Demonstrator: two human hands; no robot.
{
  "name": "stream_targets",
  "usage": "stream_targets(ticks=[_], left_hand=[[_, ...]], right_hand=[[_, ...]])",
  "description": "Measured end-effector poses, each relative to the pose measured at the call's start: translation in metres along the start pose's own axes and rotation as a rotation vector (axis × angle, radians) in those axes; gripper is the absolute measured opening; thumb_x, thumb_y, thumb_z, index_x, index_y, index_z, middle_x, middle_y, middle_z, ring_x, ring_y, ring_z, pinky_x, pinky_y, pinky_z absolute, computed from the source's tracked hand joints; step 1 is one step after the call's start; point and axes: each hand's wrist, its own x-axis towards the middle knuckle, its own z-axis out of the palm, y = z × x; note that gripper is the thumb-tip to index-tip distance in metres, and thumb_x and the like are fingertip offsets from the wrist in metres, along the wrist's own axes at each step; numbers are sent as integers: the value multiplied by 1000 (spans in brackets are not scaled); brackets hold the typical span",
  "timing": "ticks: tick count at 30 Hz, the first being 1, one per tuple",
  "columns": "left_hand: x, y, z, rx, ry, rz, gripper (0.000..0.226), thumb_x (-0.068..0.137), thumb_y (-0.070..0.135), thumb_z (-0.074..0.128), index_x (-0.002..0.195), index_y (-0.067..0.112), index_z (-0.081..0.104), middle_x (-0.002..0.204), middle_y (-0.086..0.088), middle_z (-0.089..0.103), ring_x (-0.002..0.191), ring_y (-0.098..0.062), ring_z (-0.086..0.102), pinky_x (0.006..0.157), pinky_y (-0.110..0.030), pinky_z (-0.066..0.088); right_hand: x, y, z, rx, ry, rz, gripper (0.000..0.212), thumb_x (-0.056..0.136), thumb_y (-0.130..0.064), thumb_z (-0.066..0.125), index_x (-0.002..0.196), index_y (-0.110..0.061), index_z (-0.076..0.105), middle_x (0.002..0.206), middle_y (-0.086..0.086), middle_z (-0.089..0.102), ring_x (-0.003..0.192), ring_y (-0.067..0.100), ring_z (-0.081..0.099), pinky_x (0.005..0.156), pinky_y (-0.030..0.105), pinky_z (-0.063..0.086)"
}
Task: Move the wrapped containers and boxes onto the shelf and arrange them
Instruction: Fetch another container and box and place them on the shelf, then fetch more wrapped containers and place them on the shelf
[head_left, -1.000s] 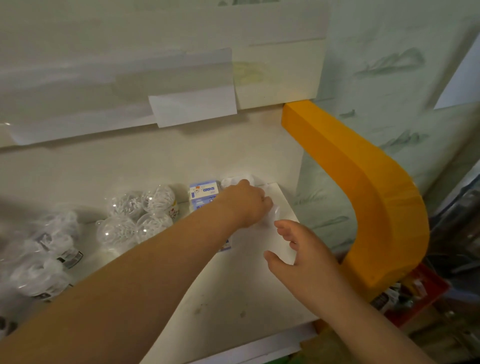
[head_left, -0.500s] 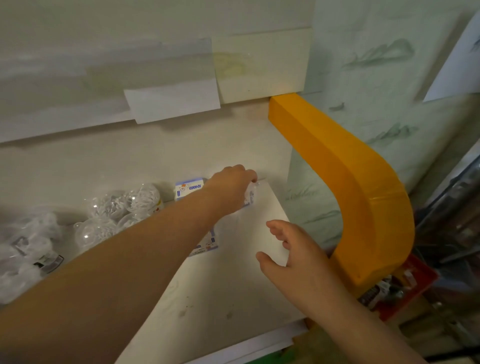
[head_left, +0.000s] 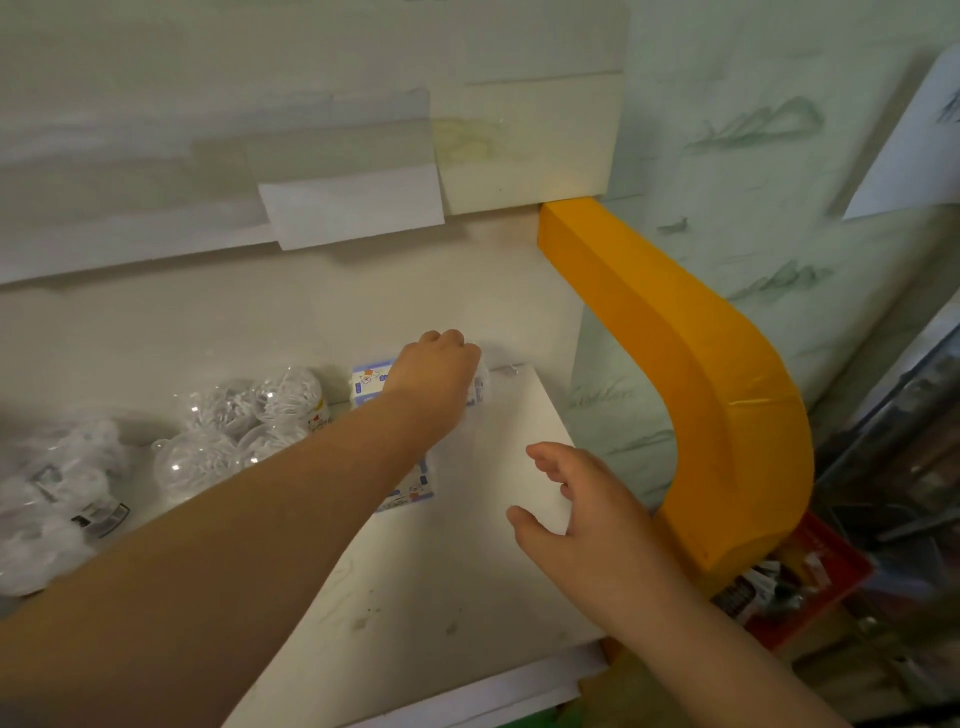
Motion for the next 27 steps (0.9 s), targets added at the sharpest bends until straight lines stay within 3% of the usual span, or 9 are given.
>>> stream_targets(ticks=[5,10,14,19,23,27], left_hand=[[-33,-8,-11,-172,113,-57,44,87,21,61,131,19,55,128,-4,55,116,-27,49,95,-41,44],[-111,-26,-33,-346,368,-143,40,81,19,67,121,18,64,116,-3,61,108,-28,54,91,-33,41],[-184,-54,-52,-284,469,-300,45,78,25,72,122,21,63,118,1,61,110,-25,54,95,-33,42],[-265,-103,-83,-117,402,-430,58,78,34,74,131,23,57,127,2,59,119,-23,51,101,-37,42],[-328,-142,-104,-81,429,-587,59,85,45,65,140,32,46,139,12,47,129,-13,37,105,-28,31],[-391,-187,-115,-86,536,-701,57,83,41,67,136,28,52,138,6,52,129,-19,41,105,-38,37]], right_hand=[[6,-3,-2,-22,40,-26,55,87,-39,68,137,-40,42,137,-18,46,123,6,47,98,25,45],[25,-17,4,-88,106,-151,52,85,-36,69,133,-33,50,129,-14,52,118,7,50,92,21,40],[35,-44,22,-64,98,-269,47,82,-32,72,126,-29,56,119,-14,54,111,8,54,90,22,41],[35,-99,57,-58,26,-389,46,78,-33,69,122,-25,59,118,-7,57,109,11,56,91,21,41],[21,-153,93,-65,-19,-478,47,80,-36,71,124,-29,58,118,-14,54,110,5,53,94,20,38],[1,-207,140,-36,-54,-542,47,79,-34,73,123,-31,58,116,-16,54,106,2,53,92,18,39]])
